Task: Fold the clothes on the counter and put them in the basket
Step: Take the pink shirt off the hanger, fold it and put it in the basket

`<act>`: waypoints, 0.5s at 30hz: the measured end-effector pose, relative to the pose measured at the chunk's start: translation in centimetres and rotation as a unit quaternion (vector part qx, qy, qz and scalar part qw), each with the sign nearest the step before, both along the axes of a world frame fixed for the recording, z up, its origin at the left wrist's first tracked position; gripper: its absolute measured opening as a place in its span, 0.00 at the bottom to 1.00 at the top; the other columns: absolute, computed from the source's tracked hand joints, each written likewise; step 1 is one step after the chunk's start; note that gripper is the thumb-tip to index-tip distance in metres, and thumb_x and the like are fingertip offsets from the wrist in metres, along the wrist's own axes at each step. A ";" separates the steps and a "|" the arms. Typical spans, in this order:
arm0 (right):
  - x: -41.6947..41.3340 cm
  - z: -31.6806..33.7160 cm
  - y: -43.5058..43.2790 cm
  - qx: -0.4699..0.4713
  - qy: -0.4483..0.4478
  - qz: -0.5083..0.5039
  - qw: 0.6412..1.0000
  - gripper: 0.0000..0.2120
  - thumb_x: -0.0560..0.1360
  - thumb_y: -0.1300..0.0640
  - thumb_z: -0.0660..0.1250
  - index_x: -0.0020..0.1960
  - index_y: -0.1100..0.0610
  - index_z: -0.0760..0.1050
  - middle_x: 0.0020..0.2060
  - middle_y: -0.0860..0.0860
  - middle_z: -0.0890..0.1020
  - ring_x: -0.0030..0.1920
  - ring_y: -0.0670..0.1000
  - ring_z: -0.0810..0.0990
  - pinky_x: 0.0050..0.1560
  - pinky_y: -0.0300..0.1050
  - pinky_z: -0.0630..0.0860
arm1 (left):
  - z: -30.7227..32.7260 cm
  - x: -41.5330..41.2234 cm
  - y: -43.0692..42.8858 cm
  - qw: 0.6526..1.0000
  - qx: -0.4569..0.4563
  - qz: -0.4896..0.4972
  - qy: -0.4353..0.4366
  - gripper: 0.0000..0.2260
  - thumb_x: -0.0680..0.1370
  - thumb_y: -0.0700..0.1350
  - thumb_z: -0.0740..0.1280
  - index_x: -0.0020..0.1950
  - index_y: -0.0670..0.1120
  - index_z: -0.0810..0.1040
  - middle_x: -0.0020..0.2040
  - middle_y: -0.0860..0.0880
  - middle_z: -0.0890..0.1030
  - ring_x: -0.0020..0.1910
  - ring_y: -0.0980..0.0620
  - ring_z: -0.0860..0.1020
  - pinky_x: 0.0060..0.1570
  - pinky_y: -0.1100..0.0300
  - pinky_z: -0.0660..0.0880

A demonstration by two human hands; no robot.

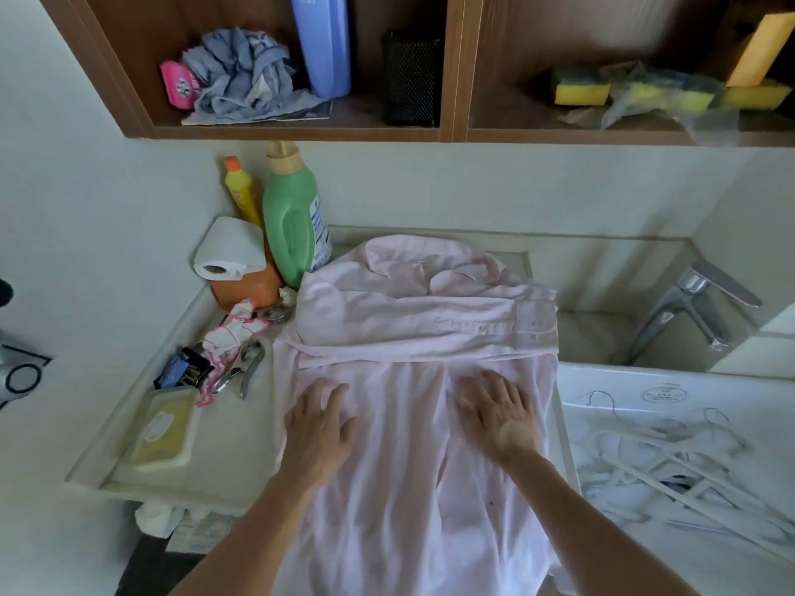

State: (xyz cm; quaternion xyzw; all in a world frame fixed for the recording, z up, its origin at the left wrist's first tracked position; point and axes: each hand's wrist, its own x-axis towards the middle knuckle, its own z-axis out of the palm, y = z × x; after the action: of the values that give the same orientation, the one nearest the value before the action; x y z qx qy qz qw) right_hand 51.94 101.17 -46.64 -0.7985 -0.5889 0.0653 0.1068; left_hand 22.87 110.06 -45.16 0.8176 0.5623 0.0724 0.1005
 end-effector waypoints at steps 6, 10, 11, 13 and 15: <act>2.7 -1.2 2.6 0.045 -0.053 -0.024 0.997 0.25 0.80 0.44 0.51 0.71 0.53 0.70 0.66 0.54 0.76 0.68 0.58 0.73 0.70 0.53 0.59 | -3.2 1.5 2.6 0.996 -0.017 -0.036 0.081 0.33 0.79 0.69 0.39 0.81 0.57 0.54 0.82 0.47 0.51 0.80 0.43 0.56 0.75 0.41 0.57; 4.5 -1.7 4.9 0.040 -0.053 -0.021 0.998 0.26 0.80 0.42 0.53 0.75 0.51 0.67 0.72 0.52 0.72 0.72 0.56 0.69 0.73 0.52 0.55 | -3.8 2.0 5.9 0.993 -0.013 -0.063 0.098 0.31 0.80 0.67 0.37 0.80 0.56 0.53 0.81 0.47 0.53 0.79 0.44 0.57 0.74 0.41 0.60; 4.8 -1.7 5.6 0.051 -0.049 -0.022 0.997 0.25 0.80 0.43 0.55 0.74 0.51 0.68 0.71 0.52 0.72 0.72 0.57 0.70 0.72 0.52 0.56 | -3.9 2.3 6.8 0.992 -0.005 -0.073 0.107 0.31 0.80 0.68 0.37 0.80 0.57 0.50 0.82 0.47 0.50 0.80 0.44 0.55 0.75 0.41 0.59; 5.4 -1.7 6.5 0.105 -0.036 -0.021 0.994 0.21 0.78 0.46 0.59 0.68 0.52 0.75 0.65 0.52 0.78 0.67 0.58 0.76 0.68 0.52 0.64 | -2.8 3.1 8.5 0.991 0.003 -0.078 0.112 0.30 0.80 0.68 0.43 0.80 0.59 0.53 0.81 0.48 0.54 0.79 0.44 0.57 0.73 0.42 0.60; 6.0 -0.4 7.1 0.185 -0.005 -0.050 0.981 0.15 0.76 0.49 0.59 0.48 0.54 0.82 0.47 0.52 0.84 0.48 0.58 0.84 0.50 0.50 0.76 | -0.8 4.2 10.6 0.994 0.037 -0.076 0.075 0.23 0.78 0.66 0.56 0.68 0.57 0.73 0.68 0.49 0.74 0.67 0.44 0.74 0.60 0.45 0.71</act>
State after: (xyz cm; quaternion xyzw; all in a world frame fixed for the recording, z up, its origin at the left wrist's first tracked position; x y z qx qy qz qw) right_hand 57.94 108.25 -47.06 -0.7938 -0.5505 -0.0542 0.2529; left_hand 27.11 120.66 -45.99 0.8643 0.5013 0.0239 0.0330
